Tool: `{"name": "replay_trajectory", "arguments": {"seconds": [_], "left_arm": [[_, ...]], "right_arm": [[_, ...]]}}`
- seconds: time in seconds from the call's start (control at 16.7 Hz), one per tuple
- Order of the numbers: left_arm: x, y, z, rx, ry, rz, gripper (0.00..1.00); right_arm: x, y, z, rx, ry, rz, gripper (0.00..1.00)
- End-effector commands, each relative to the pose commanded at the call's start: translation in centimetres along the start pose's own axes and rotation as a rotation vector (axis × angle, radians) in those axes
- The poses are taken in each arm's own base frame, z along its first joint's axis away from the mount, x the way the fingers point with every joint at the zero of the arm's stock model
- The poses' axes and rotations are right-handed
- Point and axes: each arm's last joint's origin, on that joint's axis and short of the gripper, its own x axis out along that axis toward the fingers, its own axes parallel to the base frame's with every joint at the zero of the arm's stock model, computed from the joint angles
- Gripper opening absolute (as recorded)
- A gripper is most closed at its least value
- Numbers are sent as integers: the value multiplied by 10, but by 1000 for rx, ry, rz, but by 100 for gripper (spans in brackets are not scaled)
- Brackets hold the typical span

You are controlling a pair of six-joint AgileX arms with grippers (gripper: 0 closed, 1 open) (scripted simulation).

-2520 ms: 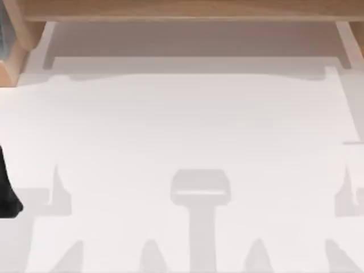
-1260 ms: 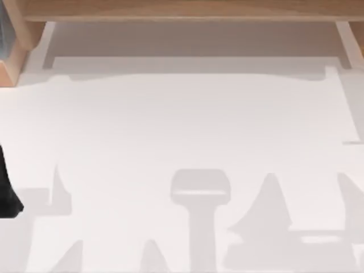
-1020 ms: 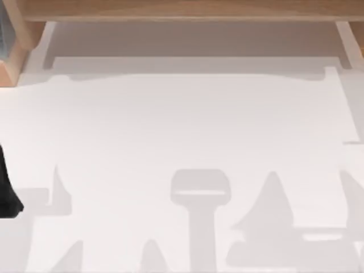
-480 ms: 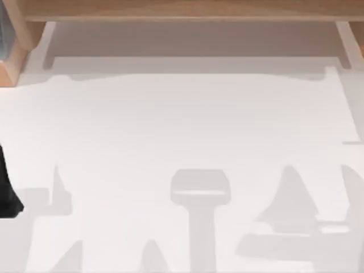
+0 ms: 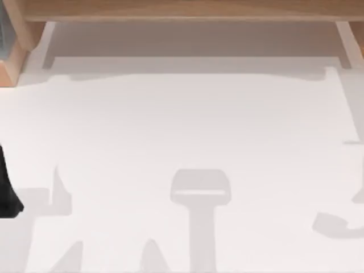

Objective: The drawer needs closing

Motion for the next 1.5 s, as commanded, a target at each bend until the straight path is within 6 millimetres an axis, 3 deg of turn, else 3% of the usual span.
{"name": "replay_trajectory", "arguments": {"seconds": [0.36,0.66,1.14,1.5], "left_arm": [[0,0,0,0,0,0,100],[0,0,0,0,0,0,100],[0,0,0,0,0,0,100],[0,0,0,0,0,0,100]], "right_arm": [[-1,18,-48,-457,12,2,100],[-2,28,-72,-713,7,-6,100],[-1,31,-75,-758,3,-7,100],[23,30,-76,-761,5,-9,100]]}}
